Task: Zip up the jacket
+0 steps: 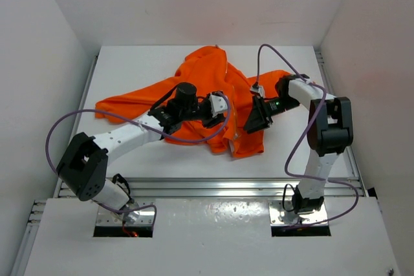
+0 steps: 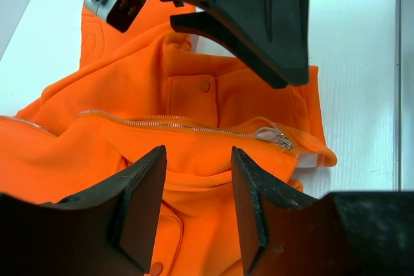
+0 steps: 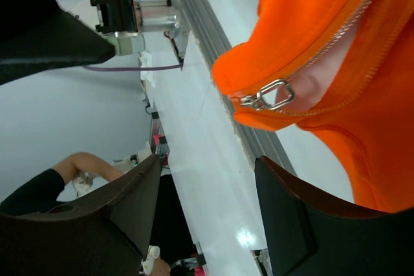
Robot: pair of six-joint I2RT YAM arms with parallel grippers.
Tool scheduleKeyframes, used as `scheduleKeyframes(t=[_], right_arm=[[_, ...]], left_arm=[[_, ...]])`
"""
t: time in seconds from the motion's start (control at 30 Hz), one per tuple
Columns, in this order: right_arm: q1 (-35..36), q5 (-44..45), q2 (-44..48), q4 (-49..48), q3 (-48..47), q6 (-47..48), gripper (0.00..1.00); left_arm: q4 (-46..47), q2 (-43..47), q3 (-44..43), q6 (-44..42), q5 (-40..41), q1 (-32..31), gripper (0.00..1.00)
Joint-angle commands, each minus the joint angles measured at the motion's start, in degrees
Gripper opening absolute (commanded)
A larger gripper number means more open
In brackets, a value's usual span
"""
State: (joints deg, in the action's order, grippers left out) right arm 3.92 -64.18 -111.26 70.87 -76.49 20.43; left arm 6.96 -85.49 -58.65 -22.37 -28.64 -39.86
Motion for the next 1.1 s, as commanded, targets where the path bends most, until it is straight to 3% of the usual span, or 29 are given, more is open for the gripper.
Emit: scheduleKeyframes(t=[0.0,0.27,0.6,1.07], right_arm=[[0.5,0.4,-1.1,-4.9,0.1,-2.5,0.62],[2.2,2.0,-4.4,-5.7,-5.6,-5.1,0.62],[4.6,0.9,-9.0,-5.8,-8.0,-4.4,0.45],[4.6,-0.1,-12.9,-5.1,-10.0,-3.1,0.49]], left_arm=[[1.7,2.1,0.0,0.3,-0.9,-0.7,0.50],[1.7,2.6,0.0,-0.2,-1.4,-0.7,0.50],[1.7,3.1,0.6,-0.7,-1.4,-0.7,0.50],[1.7,3.7,1.1,-0.7,-1.4,-0.7,0.50]])
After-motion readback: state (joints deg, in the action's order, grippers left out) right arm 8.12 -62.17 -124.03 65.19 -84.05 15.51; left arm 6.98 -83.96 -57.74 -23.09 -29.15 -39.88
